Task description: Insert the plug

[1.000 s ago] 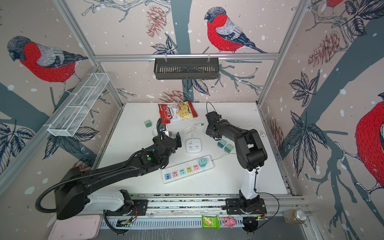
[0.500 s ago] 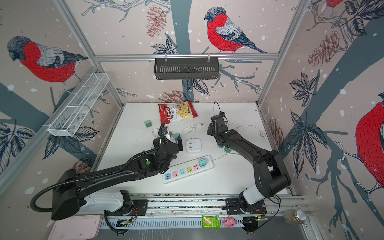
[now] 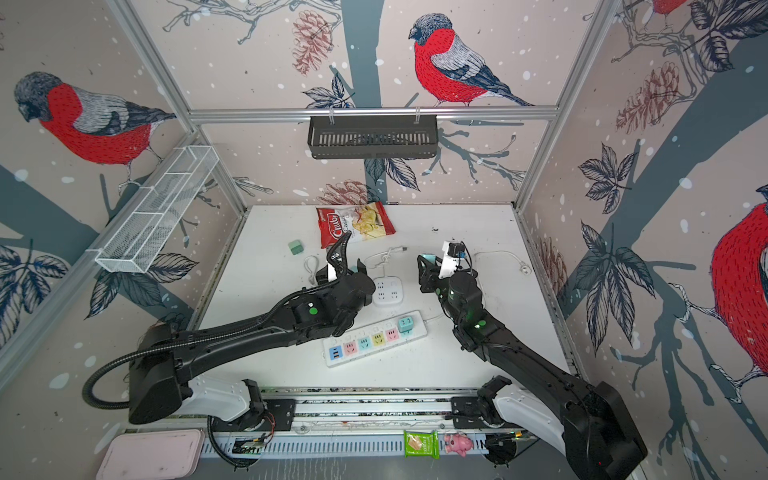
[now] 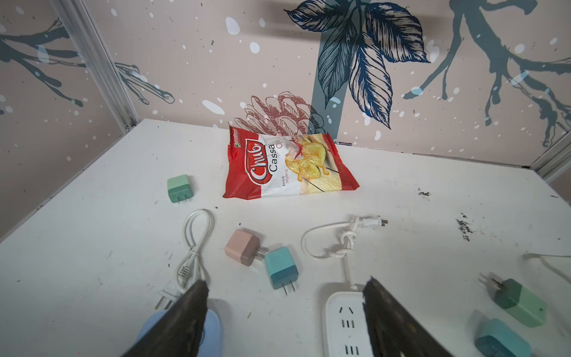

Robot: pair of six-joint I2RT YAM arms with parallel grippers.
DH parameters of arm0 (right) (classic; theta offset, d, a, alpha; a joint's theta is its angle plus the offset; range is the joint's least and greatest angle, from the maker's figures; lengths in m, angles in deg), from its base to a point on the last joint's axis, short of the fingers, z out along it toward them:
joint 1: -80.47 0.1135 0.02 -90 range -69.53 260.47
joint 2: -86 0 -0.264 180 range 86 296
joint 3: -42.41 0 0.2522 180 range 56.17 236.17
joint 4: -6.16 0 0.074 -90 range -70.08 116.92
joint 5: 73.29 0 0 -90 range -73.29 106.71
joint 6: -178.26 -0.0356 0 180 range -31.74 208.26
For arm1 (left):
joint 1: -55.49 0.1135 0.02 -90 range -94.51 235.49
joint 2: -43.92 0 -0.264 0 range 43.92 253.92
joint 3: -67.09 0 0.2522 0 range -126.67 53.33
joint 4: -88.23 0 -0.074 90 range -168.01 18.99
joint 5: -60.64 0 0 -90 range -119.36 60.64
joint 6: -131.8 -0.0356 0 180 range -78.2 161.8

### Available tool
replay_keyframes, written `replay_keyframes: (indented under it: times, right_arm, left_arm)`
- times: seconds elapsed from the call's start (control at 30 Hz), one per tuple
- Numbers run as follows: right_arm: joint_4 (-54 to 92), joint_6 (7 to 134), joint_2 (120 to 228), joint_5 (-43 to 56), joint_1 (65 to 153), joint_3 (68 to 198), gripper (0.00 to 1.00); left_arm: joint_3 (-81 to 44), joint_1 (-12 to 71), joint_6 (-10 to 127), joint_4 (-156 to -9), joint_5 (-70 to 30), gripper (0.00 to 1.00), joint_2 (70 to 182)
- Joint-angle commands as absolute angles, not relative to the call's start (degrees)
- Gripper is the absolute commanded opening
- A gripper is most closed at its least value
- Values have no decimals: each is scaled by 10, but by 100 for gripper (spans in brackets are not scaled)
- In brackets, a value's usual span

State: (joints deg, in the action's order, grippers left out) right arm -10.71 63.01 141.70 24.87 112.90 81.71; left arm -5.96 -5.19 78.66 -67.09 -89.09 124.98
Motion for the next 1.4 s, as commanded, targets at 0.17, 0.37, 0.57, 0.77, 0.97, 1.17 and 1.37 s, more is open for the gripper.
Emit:
replay_keyframes:
  times: [0.17,0.37,0.57,0.77,0.97,1.17,1.37]
  right_arm:
    - [-294,778,1369,94,1136,742,0]
    - [-336,917,1378,136,1213,709,0]
    - [-377,1022,1392,165,1287,690,0]
    - [-438,1101,1401,159,1320,658,0]
    - [-477,1141,1436,205,1344,649,0]
    - [-517,1155,1442,221,1352,635,0]
    - [-525,1165,1439,224,1355,629,0]
  left_arm:
    - [61,-53,622,-858,-779,98,1174]
    - [109,-53,595,-916,-703,98,1111]
    - [186,-52,553,-1030,-554,95,1057]
    - [192,-51,529,-1058,-469,93,1067]
    - [166,-51,522,-1039,-352,80,1086]
    - [169,-52,520,-1043,-322,81,1080]
    - [157,-52,518,-1032,-298,79,1093]
